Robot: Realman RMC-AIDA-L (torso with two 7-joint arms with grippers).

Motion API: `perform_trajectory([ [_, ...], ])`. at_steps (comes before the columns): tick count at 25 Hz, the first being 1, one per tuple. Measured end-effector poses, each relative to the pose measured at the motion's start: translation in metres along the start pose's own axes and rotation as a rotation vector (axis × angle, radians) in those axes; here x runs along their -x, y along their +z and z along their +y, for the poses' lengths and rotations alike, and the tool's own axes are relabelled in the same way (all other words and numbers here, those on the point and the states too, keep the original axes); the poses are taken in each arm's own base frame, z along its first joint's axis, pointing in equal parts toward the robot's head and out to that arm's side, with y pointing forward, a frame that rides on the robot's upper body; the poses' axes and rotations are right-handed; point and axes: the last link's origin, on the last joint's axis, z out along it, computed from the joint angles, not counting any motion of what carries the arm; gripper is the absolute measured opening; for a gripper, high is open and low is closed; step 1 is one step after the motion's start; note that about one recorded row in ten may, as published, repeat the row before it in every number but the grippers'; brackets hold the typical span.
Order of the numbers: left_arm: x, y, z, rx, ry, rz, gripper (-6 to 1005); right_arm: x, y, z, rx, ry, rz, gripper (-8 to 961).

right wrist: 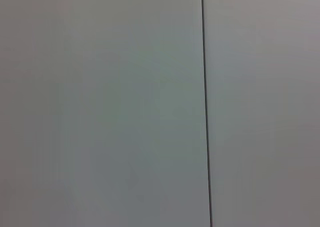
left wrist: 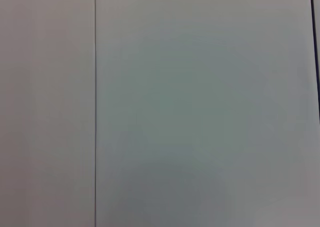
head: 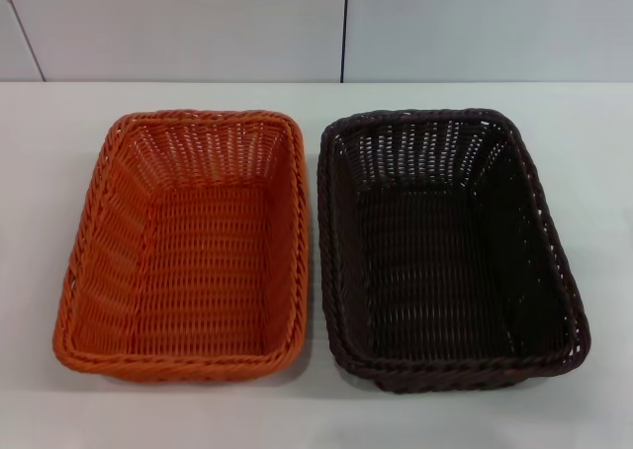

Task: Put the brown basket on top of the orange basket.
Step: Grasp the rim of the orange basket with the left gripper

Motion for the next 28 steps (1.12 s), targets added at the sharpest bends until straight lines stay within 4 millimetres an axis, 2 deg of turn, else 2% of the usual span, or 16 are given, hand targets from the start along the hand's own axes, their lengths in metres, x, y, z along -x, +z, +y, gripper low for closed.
perform_trajectory([
  [10,-0.001,0.000,0.003,0.010,-0.001,0.003,786,0.000,0.001,0.000,0.002,-0.001,0.001,782],
  [14,-0.005,0.021,0.009,0.073,-0.021,-0.041,785,0.000,0.002,0.000,0.004,-0.001,-0.001,781],
  [15,-0.005,0.021,0.009,0.073,-0.021,-0.041,785,0.000,0.002,0.001,0.005,0.000,-0.002,780],
  [16,-0.015,0.037,0.012,0.138,-0.023,-0.089,785,0.000,0.003,0.001,0.006,0.001,-0.002,780],
  [17,-0.019,0.041,0.012,0.154,-0.022,-0.098,785,0.000,0.003,0.001,0.008,0.002,-0.001,779],
  [20,-0.048,0.060,0.021,0.242,-0.005,-0.151,784,0.000,0.004,0.002,0.010,0.003,-0.002,778],
  [24,-0.085,0.072,0.029,0.282,0.034,-0.274,782,0.001,0.005,0.003,0.012,0.005,-0.004,778],
  [27,-0.106,0.074,0.038,0.297,0.052,-0.378,780,0.001,0.006,0.003,0.012,0.004,-0.004,777],
  [28,-0.106,0.074,0.038,0.297,0.052,-0.378,779,0.001,0.006,0.003,0.012,0.004,-0.003,777],
])
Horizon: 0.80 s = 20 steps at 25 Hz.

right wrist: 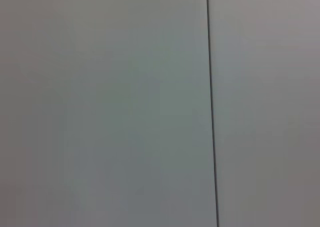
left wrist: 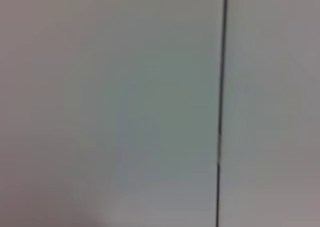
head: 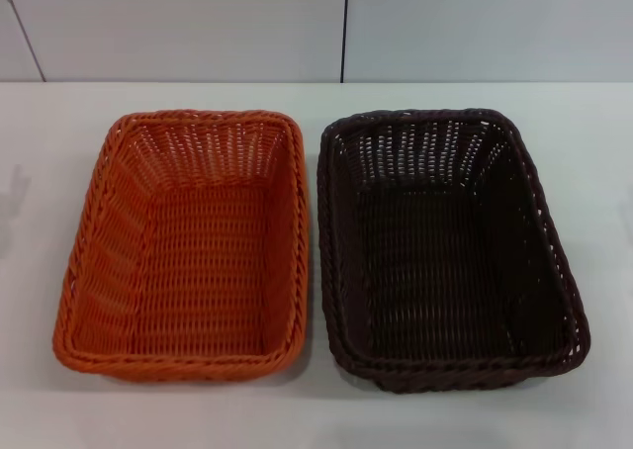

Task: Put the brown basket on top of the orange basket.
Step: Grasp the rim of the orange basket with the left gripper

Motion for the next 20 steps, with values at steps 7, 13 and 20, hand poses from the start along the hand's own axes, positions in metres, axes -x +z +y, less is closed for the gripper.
perform_trajectory([
  [7,-0.038,-0.025,0.043,0.143,0.108,-0.297,773,-0.002,0.000,0.000,0.002,0.001,0.011,779],
  [13,-0.038,-0.034,0.070,0.242,0.180,-0.406,767,-0.003,0.001,-0.002,-0.001,0.008,0.015,779],
  [20,-0.021,-0.030,0.100,0.325,0.239,-0.490,761,-0.003,0.000,-0.003,-0.002,0.008,0.017,779],
])
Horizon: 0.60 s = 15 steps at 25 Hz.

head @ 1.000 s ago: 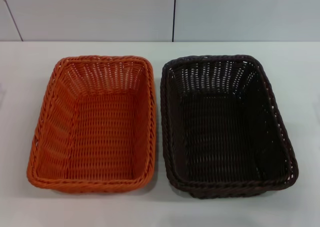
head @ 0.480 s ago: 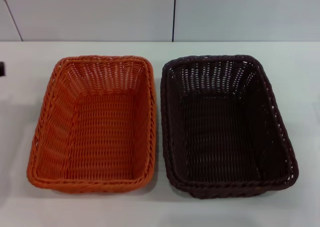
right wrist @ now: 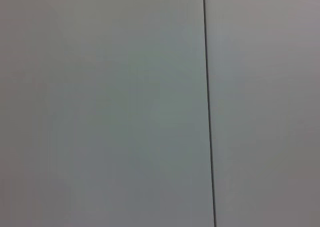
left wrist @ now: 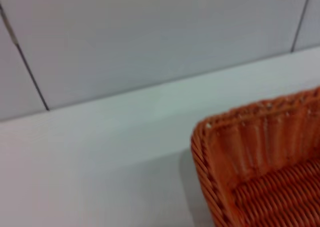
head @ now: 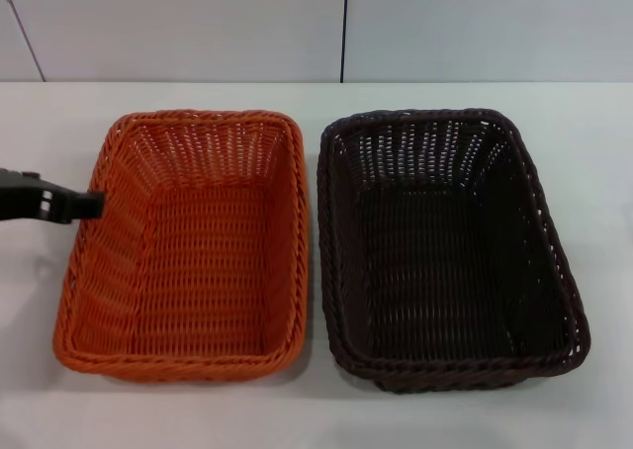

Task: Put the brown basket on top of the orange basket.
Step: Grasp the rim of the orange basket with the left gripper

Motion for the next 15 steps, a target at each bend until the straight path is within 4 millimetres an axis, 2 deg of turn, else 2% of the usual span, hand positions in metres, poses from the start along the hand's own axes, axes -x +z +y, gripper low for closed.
perform_trajectory([
  [15,0.010,0.034,0.008,0.028,0.010,-0.132,748,0.000,-0.001,0.000,0.000,0.000,0.002,779],
])
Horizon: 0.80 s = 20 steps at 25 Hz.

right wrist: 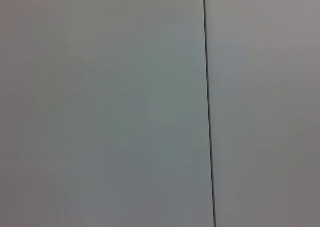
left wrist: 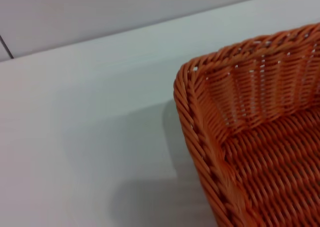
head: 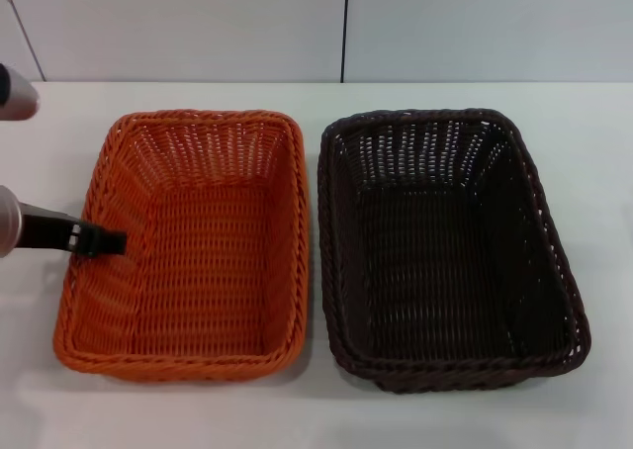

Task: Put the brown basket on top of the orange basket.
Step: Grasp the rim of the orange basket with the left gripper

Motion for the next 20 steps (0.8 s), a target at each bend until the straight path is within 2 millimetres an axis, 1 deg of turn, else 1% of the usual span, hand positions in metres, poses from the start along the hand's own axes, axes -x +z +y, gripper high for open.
perform_trajectory([
  [4,-0.0016,0.0077,0.0012,0.004,0.005,-0.019,745,0.0001,-0.0009,0.0006,0.001,0.001,-0.001,779],
  [13,-0.0079,0.0102,0.0017,0.005,0.024,-0.018,737,0.0004,-0.0022,0.0001,0.000,0.000,-0.004,778],
  [19,-0.0084,0.0099,0.0037,0.004,0.048,-0.023,556,0.0001,-0.0037,-0.0003,-0.001,0.000,-0.001,778],
  [20,-0.0084,0.0099,0.0039,0.004,0.050,-0.024,484,0.0000,-0.0040,-0.0003,-0.002,0.000,-0.001,778],
])
